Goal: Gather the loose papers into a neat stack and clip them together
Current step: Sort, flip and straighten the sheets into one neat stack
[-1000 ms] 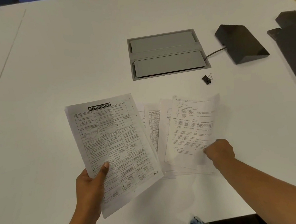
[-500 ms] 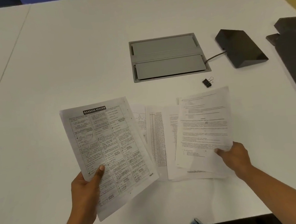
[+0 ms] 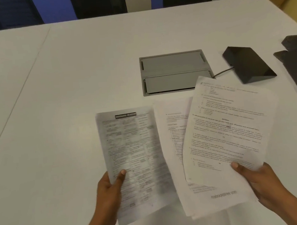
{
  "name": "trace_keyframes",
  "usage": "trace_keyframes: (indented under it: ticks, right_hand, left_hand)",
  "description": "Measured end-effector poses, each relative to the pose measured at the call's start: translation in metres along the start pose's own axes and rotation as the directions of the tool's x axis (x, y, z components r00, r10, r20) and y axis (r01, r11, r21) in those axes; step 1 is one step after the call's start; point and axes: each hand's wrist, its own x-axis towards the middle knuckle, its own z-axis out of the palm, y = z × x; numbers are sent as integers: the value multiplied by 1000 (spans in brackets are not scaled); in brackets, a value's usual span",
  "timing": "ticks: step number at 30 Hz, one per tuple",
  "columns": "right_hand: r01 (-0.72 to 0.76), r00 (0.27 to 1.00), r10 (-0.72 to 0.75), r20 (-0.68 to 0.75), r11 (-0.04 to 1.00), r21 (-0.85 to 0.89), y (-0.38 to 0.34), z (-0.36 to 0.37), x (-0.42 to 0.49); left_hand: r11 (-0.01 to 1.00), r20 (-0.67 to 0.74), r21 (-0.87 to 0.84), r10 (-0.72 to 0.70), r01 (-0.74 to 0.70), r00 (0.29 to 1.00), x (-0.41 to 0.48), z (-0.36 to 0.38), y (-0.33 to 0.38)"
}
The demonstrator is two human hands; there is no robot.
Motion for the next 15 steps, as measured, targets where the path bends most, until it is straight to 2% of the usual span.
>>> trace_keyframes:
  ticks: [8, 12, 15]
  right_hand:
    - [-5, 995, 8, 104, 1000, -26, 8, 33, -6]
    - [13, 994, -3, 111, 996, -92, 8, 38, -9]
    - [33, 999, -29, 29, 990, -137, 4, 32, -6]
  left_hand:
    - [990, 169, -123, -46, 67, 985, -16, 38, 15]
    - [991, 140, -115, -54, 70, 989, -17, 43, 14]
    - [992, 113, -108, -56, 68, 992, -16, 42, 12]
